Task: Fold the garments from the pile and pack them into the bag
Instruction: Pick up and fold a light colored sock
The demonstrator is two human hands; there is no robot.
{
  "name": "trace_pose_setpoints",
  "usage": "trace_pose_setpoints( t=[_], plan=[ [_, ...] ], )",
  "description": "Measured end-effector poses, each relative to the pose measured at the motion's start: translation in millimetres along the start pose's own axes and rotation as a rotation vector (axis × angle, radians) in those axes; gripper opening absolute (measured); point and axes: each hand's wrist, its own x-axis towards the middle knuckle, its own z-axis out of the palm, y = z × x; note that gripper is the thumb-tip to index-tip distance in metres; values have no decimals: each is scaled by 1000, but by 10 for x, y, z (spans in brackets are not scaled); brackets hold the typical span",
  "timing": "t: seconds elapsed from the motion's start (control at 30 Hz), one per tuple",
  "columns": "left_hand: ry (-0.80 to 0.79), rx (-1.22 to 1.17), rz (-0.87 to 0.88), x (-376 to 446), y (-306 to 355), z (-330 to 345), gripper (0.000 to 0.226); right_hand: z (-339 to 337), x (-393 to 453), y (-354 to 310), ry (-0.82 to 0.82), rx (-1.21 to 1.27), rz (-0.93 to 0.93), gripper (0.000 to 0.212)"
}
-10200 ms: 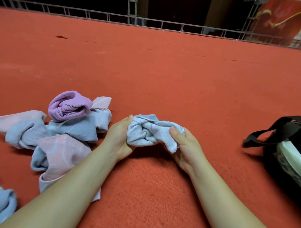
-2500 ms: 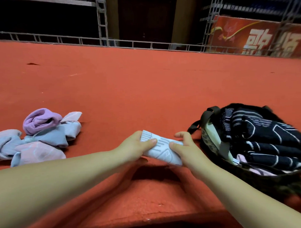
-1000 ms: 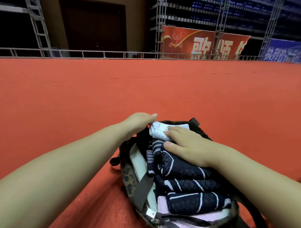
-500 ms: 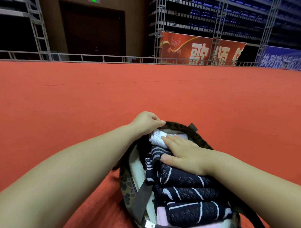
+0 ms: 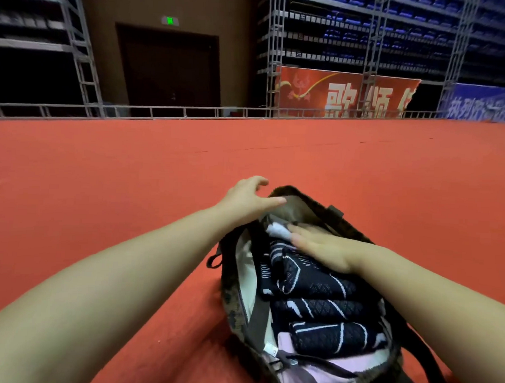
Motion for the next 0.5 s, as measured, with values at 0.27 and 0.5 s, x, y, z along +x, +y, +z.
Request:
trace_pose_setpoints(
  t=[0.27, 0.5],
  plan=[
    [114, -452, -381, -1582, -367, 331, 98, 241, -680, -403, 209, -209, 162, 58],
    [-213, -752, -518, -2092, -21, 741, 36, 616, -533, -425, 170, -264, 286, 58]
  ],
)
